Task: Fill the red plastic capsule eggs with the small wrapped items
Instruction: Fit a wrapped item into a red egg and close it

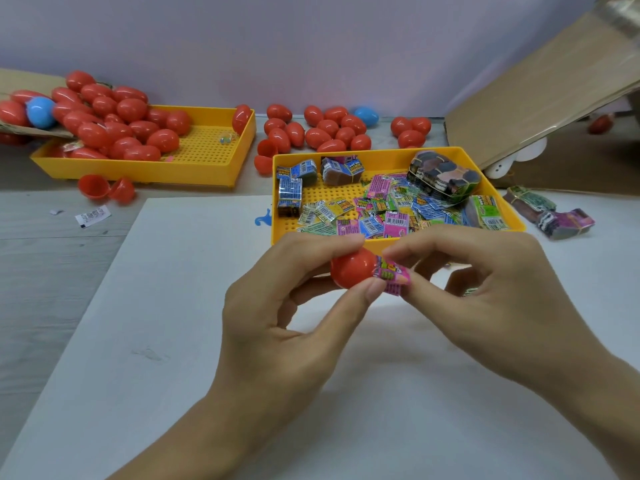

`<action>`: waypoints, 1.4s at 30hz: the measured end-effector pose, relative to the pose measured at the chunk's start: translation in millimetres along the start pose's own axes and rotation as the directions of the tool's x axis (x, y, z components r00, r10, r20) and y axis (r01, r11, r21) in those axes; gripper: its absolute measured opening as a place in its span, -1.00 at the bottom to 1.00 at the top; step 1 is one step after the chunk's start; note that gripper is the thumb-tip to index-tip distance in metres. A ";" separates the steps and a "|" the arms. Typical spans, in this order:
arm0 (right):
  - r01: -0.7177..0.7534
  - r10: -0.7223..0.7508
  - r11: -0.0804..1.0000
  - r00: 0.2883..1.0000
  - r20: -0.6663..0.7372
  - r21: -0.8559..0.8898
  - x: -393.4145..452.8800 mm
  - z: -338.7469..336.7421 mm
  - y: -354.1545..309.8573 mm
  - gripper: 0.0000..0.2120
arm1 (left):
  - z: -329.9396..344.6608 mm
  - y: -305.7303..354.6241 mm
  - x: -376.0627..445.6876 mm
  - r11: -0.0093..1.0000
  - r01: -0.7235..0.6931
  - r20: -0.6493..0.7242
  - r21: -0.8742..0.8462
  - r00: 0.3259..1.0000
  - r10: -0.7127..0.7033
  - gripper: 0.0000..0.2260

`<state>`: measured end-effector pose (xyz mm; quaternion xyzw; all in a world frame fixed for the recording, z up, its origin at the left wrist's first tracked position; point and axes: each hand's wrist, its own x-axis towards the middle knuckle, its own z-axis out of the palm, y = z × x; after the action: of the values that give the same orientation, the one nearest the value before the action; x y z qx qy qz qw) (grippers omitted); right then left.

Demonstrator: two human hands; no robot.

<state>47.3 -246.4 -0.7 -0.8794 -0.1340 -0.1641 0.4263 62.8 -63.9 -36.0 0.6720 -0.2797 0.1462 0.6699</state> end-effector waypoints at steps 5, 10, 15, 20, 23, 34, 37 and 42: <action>0.047 -0.046 0.994 0.999 0.012 -0.102 0.8 -0.4 0.9 -0.90 | -0.1 3.7 0.8 0.986 -0.090 0.024 0.143 0.996 0.088 -0.74; -0.015 0.016 0.999 1.000 0.017 -0.045 0.5 -2.2 0.4 -0.86 | -2.2 5.5 3.7 0.942 -0.176 0.054 0.285 0.984 0.167 -0.74; -0.183 0.158 0.961 0.979 0.131 0.209 2.9 -3.8 -0.9 -0.90 | -0.4 6.5 3.8 0.998 0.064 -0.034 0.018 0.997 -0.063 -0.76; -0.372 0.264 0.800 0.923 0.281 0.471 7.1 -7.5 -0.5 -0.80 | -0.4 6.2 5.2 0.982 0.130 -0.077 -0.138 0.987 -0.142 -0.72; -0.514 0.330 0.624 0.856 0.398 0.588 10.2 -8.8 -0.4 -0.71 | -1.6 5.9 5.1 0.986 0.115 -0.091 -0.124 0.988 -0.127 -0.75; -0.699 0.373 0.358 0.715 0.591 0.619 6.3 -0.2 -7.2 -0.68 | 5.8 5.2 -5.3 0.993 -0.046 -0.003 0.109 0.999 0.047 -0.69; -0.697 0.412 0.306 0.711 0.570 0.648 5.2 3.2 -8.2 -0.73 | 5.0 5.3 -3.2 0.992 -0.035 -0.001 0.122 0.999 0.035 -0.70; -0.685 0.463 0.262 0.707 0.534 0.680 5.1 9.8 -11.4 -0.63 | 5.2 3.9 -2.9 0.992 -0.032 0.000 0.122 0.999 0.033 -0.72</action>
<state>49.4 -231.3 3.7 -0.5520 0.0874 0.1924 0.8066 57.3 -68.3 -34.8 0.7070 -0.2803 0.1747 0.6253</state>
